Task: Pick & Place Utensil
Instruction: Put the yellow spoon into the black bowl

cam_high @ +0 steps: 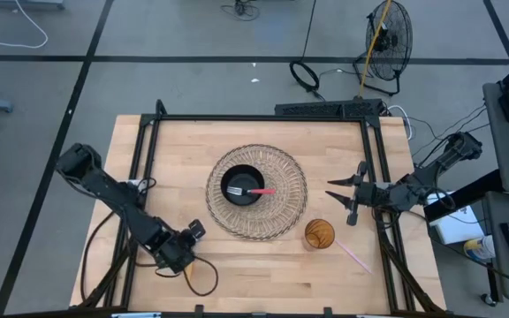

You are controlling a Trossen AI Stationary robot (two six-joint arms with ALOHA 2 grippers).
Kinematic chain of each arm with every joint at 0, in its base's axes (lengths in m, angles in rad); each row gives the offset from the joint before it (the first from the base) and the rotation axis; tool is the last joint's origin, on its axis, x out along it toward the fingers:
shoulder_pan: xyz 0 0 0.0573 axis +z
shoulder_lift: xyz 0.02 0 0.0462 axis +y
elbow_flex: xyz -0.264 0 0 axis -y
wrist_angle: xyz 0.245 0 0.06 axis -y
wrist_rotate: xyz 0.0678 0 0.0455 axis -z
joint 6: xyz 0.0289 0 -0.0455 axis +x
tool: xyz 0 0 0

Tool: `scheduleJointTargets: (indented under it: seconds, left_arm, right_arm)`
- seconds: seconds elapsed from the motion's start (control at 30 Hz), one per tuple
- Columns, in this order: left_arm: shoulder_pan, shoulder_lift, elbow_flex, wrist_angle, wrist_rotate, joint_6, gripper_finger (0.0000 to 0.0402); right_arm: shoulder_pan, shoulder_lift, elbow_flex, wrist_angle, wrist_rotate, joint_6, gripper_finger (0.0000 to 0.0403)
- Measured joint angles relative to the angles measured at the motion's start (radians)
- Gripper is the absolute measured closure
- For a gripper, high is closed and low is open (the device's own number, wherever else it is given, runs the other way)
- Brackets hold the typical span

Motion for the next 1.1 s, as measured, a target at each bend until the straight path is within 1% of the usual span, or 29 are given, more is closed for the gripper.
scheduleJointTargets:
  seconds: [0.17, 0.33, 0.47, 0.63, 0.73, 0.83, 0.93, 1.1]
  left_arm:
    - [0.002, 0.012, 0.0, 0.011, 0.016, 0.077, 0.0302]
    - [0.013, 0.081, 0.0, 0.029, 0.069, 0.141, 0.0302]
    - [0.011, 0.125, 0.0, 0.03, 0.07, 0.165, 0.0302]
    - [0.012, 0.13, 0.0, 0.054, 0.07, 0.168, 0.0302]
    - [0.025, 0.132, 0.0, 0.098, 0.09, 0.093, 0.0302]
    - [0.064, 0.132, 0.0, 0.123, 0.099, -0.059, 0.031]
    - [0.104, 0.132, 0.0, 0.124, 0.113, -0.154, 0.0329]
    - [0.159, 0.131, 0.0, 0.134, 0.16, -0.267, 0.0361]
  right_arm:
    - [0.0, 0.002, 0.0, 0.0, 0.0, 0.002, 0.0275]
    - [0.0, 0.003, 0.0, 0.0, 0.0, 0.014, 0.0275]
    - [0.0, 0.005, 0.0, -0.001, -0.001, 0.018, 0.0275]
    - [0.0, 0.005, 0.0, -0.001, -0.001, 0.015, 0.0275]
    - [0.0, 0.01, 0.0, -0.001, -0.001, 0.014, 0.0275]
    - [0.0, 0.02, 0.0, -0.001, -0.001, 0.012, 0.0275]
    - [0.0, 0.031, 0.0, -0.002, -0.001, 0.011, 0.0275]
    - [0.0, 0.043, 0.0, -0.002, -0.001, 0.017, 0.0275]
